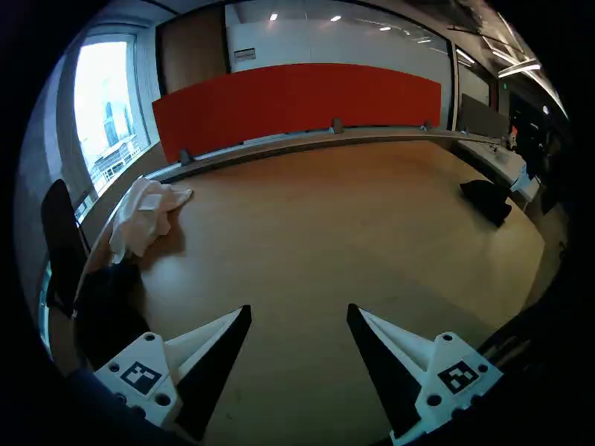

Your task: Fold towel

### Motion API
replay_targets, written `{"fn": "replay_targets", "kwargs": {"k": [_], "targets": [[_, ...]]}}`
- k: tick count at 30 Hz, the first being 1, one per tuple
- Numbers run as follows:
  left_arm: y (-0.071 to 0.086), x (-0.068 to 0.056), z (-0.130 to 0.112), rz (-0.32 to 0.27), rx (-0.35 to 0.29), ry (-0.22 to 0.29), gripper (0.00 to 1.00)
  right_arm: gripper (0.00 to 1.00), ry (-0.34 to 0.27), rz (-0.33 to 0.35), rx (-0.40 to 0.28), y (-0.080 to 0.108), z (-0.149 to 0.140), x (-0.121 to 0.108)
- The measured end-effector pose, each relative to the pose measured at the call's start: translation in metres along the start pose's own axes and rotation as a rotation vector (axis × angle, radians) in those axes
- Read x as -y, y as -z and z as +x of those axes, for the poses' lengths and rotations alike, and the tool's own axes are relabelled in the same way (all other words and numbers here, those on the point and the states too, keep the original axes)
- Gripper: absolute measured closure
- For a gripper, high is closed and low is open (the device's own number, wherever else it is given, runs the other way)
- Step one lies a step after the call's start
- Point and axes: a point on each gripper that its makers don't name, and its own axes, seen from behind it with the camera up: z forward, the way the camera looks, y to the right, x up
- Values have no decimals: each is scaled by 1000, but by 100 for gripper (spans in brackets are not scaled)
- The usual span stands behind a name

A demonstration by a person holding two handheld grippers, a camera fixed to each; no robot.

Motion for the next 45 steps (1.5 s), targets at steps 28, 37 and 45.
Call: {"fn": "replay_targets", "kwargs": {"k": [28,37,45], "targets": [[3,5,-9,14,18,4,4,79,-49,-79,98,-24,-31,-9],[1,4,-9,11,16,6,4,25,-67,-90,76,-20,-30,-8],[0,2,-6,9,9,8,4,4,-83,-87,59,-17,-28,-3]]}}
